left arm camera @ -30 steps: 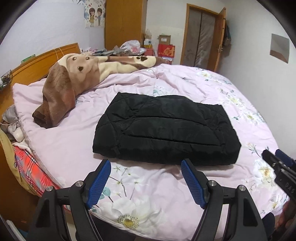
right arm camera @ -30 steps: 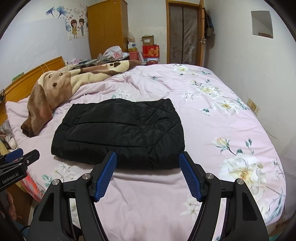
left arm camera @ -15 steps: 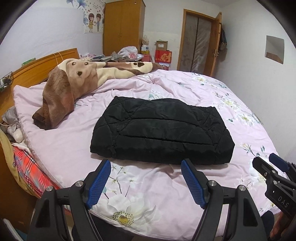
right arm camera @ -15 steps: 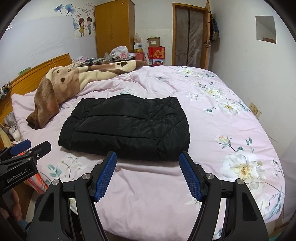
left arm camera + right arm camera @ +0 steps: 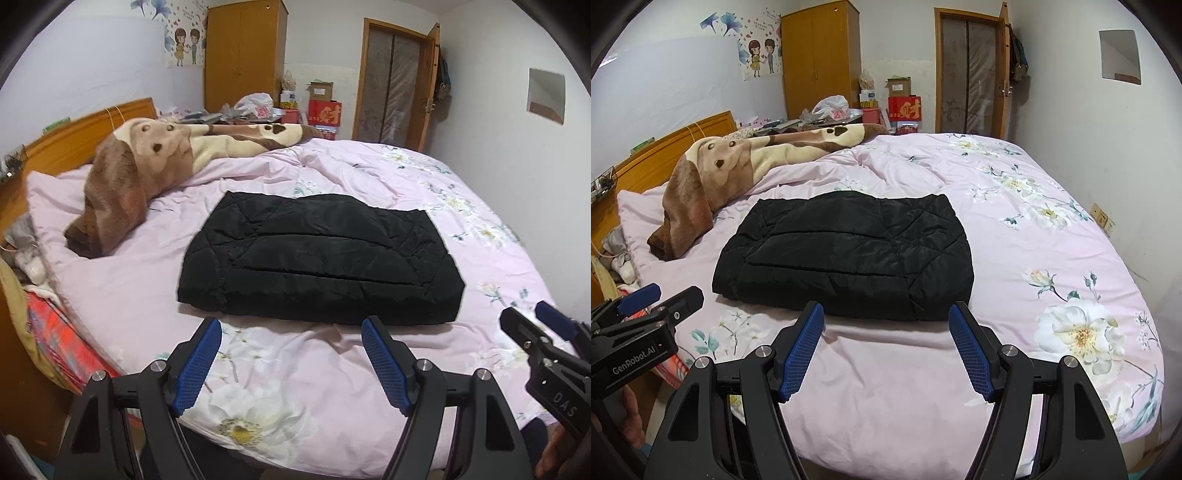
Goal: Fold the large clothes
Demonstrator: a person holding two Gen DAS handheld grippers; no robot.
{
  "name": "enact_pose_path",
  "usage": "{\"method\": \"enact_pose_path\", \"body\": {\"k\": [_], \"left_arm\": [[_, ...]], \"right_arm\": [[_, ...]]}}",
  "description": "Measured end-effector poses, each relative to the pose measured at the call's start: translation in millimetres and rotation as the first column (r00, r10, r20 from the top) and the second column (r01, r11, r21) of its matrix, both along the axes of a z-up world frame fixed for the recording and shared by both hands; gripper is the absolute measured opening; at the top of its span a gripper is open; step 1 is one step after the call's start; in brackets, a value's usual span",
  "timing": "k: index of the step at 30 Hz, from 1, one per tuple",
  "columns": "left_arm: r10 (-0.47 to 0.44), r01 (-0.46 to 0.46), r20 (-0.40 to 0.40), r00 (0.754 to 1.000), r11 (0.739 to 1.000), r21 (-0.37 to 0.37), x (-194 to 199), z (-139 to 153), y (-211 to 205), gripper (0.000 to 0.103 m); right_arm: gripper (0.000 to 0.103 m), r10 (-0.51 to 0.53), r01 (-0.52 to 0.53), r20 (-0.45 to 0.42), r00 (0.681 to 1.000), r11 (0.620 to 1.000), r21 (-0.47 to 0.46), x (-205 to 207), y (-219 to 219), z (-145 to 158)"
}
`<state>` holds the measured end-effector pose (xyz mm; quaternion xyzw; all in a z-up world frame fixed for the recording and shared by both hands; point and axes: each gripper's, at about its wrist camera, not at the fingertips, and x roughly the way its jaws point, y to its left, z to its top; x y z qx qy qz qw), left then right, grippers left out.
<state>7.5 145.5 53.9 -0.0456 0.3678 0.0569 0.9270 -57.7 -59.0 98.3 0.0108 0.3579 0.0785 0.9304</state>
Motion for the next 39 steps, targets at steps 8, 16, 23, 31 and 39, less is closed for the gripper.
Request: {"method": "enact_pose_path", "body": {"k": [8,16,23,31,39], "left_arm": [[0.003,-0.003,0.006,1.000,0.999,0.047,-1,0,-8,0.078],[0.003,-0.002,-0.007,1.000,1.000,0.016,-3,-3,-9,0.078],[-0.002,0.002,-0.005,1.000,1.000,0.021,-4,-4,-12,0.078],[0.000,0.000,0.000,1.000,1.000,0.022,-6,-3,-13,0.078],[-0.002,0.002,0.003,1.000,1.000,0.019,-7,-2,-13,0.078]], "right_arm": [[0.070,0.004,-0.004,-0.006,1.000,1.000,0.001,0,0,1],[0.070,0.003,-0.003,-0.008,1.000,1.000,0.002,0,-2,1],[0.070,0.003,-0.003,-0.006,1.000,1.000,0.005,0,-1,1],[0.070,0.003,-0.003,-0.007,1.000,1.000,0.007,0,-1,1],[0.070,-0.001,0.001,-0.003,1.000,1.000,0.010,0,0,1]]}}
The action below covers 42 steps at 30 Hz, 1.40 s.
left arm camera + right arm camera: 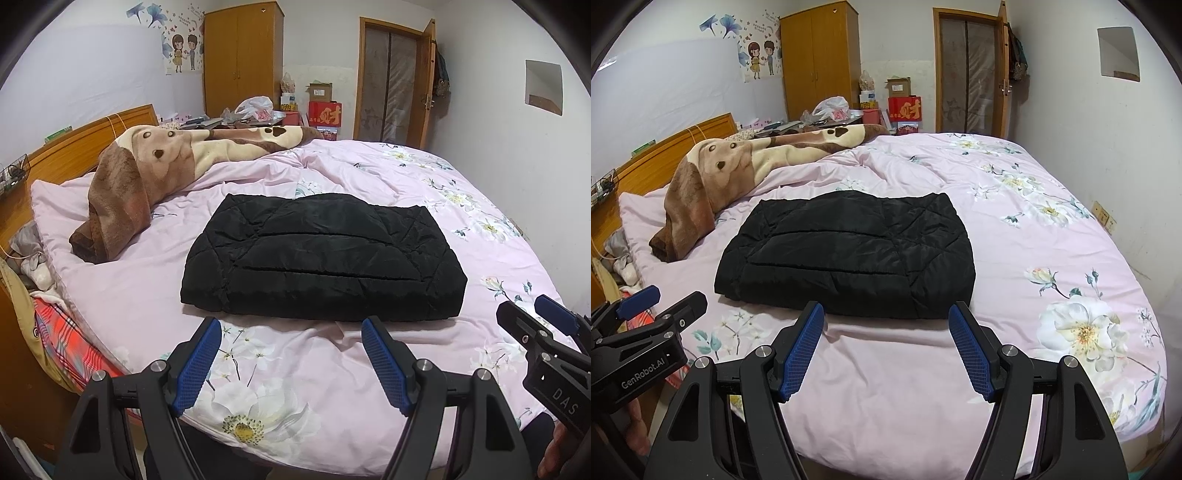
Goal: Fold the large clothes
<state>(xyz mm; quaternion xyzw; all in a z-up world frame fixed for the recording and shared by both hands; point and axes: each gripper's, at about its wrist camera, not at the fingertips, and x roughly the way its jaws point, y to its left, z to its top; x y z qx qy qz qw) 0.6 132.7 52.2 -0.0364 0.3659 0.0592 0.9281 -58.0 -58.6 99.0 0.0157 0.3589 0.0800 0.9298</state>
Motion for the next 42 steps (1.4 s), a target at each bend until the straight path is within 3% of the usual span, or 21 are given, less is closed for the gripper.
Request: {"method": "enact_pose_path", "body": {"k": [42], "left_arm": [[0.019,-0.019,-0.001,1.000,1.000,0.002,-5.7,2.0,-3.2,0.078]], "right_arm": [[0.070,-0.002,0.002,-0.002,1.000,1.000,0.002,-0.7,1.1,-0.7]]}}
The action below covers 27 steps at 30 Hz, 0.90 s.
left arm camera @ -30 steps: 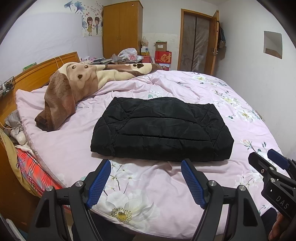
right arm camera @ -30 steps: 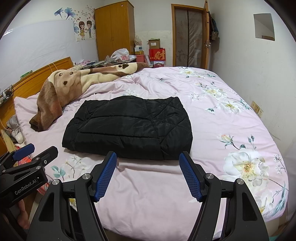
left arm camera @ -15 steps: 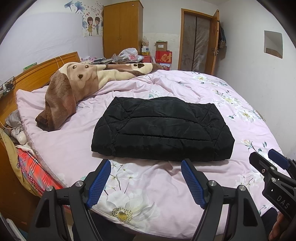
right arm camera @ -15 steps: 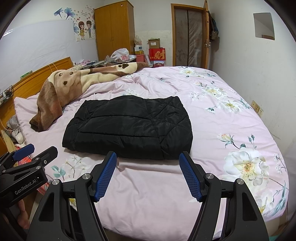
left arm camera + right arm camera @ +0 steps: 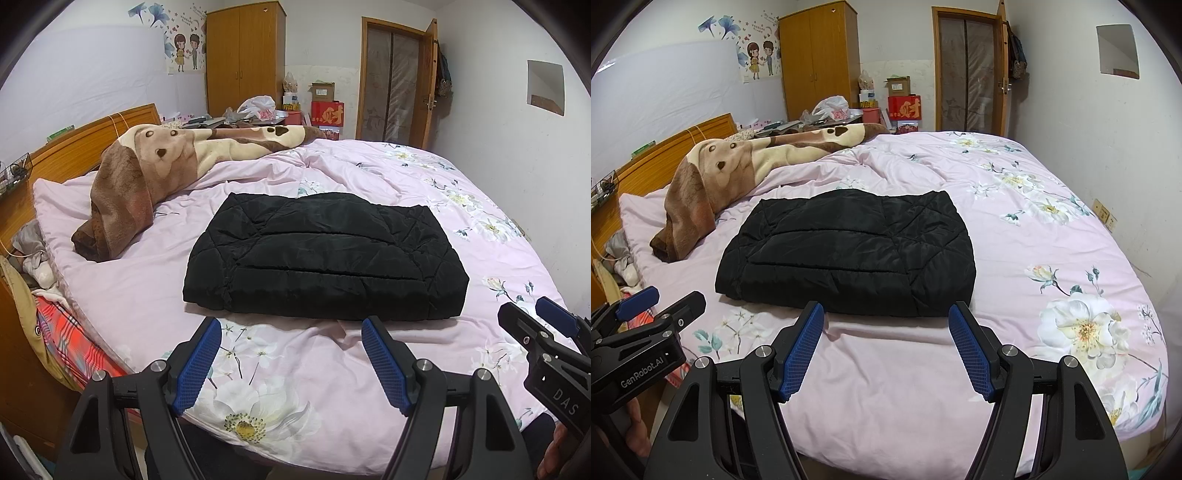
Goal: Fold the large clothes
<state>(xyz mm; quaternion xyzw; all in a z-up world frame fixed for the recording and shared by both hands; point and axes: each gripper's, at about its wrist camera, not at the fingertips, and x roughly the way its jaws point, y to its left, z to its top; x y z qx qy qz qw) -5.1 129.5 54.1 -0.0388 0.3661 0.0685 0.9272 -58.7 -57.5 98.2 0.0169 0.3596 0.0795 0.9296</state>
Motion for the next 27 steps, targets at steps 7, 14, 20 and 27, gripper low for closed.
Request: {"method": "enact_pose_path", "body": {"k": [7,14,20,27], "left_arm": [[-0.002,0.002,0.000,1.000,1.000,0.000,0.6,-0.2,0.2,0.078],[0.001,-0.001,-0.001,1.000,1.000,0.001,0.0,-0.2,0.1,0.078],[0.003,-0.003,-0.002,1.000,1.000,0.002,-0.9,-0.9,1.2,0.078],[0.010,-0.010,-0.011,1.000,1.000,0.011,1.1,-4.5,3.7,0.078]], "right_arm": [[0.070,0.001,-0.001,0.000,1.000,1.000,0.000,0.1,-0.7,-0.3],[0.070,0.001,-0.001,0.000,1.000,1.000,0.001,0.3,-1.4,-0.5],[0.070,0.000,0.000,-0.001,1.000,1.000,0.000,0.2,-0.6,-0.4],[0.070,-0.001,0.001,-0.003,1.000,1.000,0.000,-0.2,0.4,-0.9]]}}
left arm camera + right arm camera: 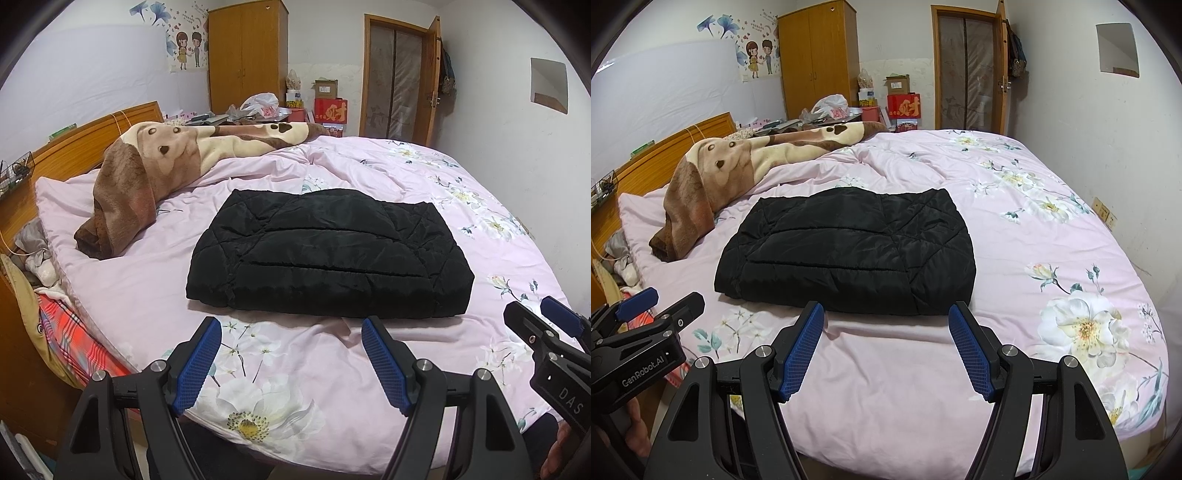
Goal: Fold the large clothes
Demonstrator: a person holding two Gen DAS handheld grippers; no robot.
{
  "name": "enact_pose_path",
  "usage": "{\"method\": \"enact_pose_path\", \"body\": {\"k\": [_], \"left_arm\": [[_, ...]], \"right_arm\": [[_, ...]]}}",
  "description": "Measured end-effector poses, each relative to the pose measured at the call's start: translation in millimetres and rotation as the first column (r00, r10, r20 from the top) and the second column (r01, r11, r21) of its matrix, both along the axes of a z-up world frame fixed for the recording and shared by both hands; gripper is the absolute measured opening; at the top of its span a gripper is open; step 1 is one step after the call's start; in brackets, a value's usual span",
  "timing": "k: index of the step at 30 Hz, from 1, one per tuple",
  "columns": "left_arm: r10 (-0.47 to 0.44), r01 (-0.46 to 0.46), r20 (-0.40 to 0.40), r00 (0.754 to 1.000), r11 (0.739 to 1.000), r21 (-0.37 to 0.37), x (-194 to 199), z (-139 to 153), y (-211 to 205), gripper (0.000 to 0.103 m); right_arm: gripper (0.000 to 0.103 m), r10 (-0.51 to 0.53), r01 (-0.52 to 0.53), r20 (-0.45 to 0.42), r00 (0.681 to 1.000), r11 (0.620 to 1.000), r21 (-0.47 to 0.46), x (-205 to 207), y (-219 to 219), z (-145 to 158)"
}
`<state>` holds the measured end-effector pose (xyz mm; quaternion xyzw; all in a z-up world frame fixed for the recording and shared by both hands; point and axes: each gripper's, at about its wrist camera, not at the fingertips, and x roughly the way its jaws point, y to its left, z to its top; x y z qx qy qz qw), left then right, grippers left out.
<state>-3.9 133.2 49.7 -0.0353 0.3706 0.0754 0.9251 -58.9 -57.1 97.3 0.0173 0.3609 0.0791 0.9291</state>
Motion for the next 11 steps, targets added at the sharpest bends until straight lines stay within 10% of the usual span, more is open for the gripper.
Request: {"method": "enact_pose_path", "body": {"k": [11], "left_arm": [[0.015,-0.015,-0.001,1.000,1.000,0.006,0.5,-1.2,1.0,0.078]], "right_arm": [[0.070,0.000,0.000,-0.001,1.000,1.000,0.001,-0.1,-1.4,-0.1]]}}
